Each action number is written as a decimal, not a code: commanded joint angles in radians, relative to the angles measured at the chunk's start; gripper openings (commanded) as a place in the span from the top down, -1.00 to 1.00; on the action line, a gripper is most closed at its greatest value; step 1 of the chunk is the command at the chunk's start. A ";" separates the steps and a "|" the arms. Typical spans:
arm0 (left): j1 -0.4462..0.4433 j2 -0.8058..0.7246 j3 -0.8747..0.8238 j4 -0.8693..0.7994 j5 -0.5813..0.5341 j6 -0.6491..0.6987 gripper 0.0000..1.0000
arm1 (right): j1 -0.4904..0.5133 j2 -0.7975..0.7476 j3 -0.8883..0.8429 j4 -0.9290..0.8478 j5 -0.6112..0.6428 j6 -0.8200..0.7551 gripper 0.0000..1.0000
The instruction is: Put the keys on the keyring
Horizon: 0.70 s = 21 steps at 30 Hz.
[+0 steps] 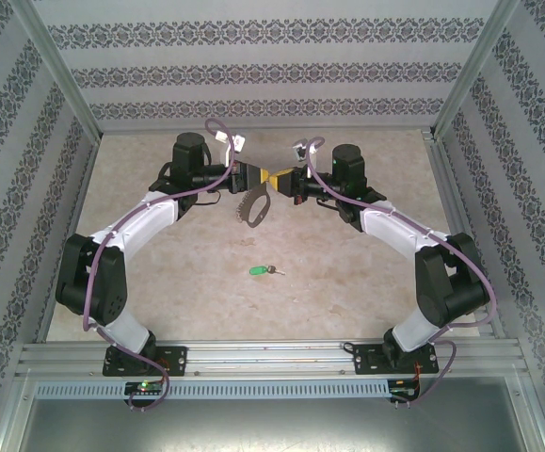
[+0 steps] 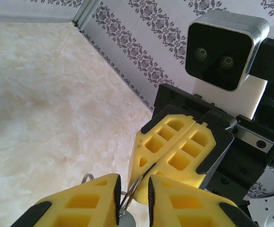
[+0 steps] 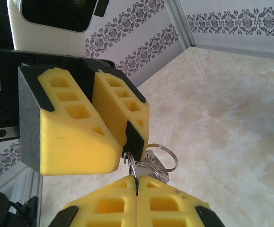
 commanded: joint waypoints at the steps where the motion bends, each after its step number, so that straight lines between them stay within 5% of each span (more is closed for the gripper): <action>1: -0.029 0.016 -0.002 -0.017 0.063 0.048 0.56 | -0.008 -0.008 0.038 0.027 -0.025 0.007 1.00; 9: -0.033 0.016 0.010 -0.107 0.041 0.120 0.58 | -0.008 -0.004 0.044 0.026 -0.030 0.011 1.00; 15: -0.035 0.020 0.021 -0.116 0.028 0.133 0.91 | -0.010 -0.008 0.043 0.027 -0.024 0.021 1.00; 18: -0.036 0.017 0.028 -0.121 0.012 0.141 0.96 | -0.041 -0.028 0.017 0.065 -0.003 0.069 0.45; 21: -0.036 0.004 0.029 -0.120 -0.009 0.169 1.00 | -0.085 -0.064 -0.020 0.101 0.029 0.120 0.20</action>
